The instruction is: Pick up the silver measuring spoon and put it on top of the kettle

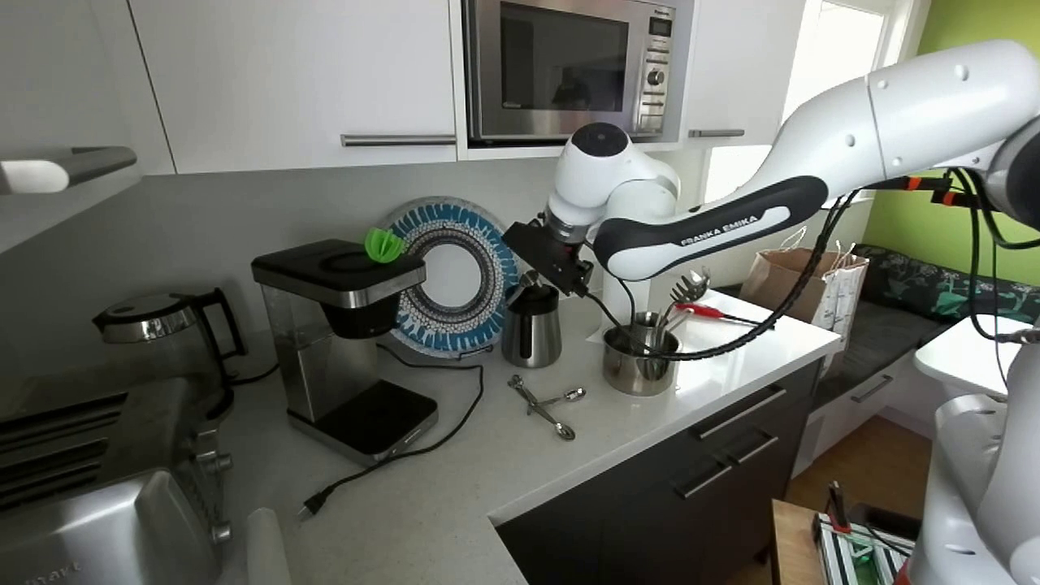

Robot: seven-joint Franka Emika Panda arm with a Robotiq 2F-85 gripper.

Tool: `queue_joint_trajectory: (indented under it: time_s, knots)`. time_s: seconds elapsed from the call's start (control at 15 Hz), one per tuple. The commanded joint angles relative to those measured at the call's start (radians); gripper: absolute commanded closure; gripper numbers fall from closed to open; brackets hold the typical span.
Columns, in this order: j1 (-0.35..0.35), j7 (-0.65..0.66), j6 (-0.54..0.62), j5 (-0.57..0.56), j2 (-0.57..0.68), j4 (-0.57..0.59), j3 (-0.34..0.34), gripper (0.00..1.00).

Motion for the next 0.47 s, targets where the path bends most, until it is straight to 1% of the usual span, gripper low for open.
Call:
queue_joint_trajectory:
  time_s: [0.0, 0.13, 0.27, 0.33, 0.4]
  knots:
    - [0.001, -0.06, -0.154, -0.074, -0.147, -0.129, 0.12, 0.0]
    - [0.011, -0.133, -0.227, -0.067, -0.2, -0.165, 0.175, 0.0]
    - [0.018, -0.223, -0.242, -0.064, -0.232, -0.187, 0.208, 0.0]
    - [-0.004, -0.158, -0.222, -0.045, -0.176, -0.132, 0.207, 0.0]
    - [-0.001, -0.186, -0.231, -0.044, -0.194, -0.145, 0.22, 0.0]
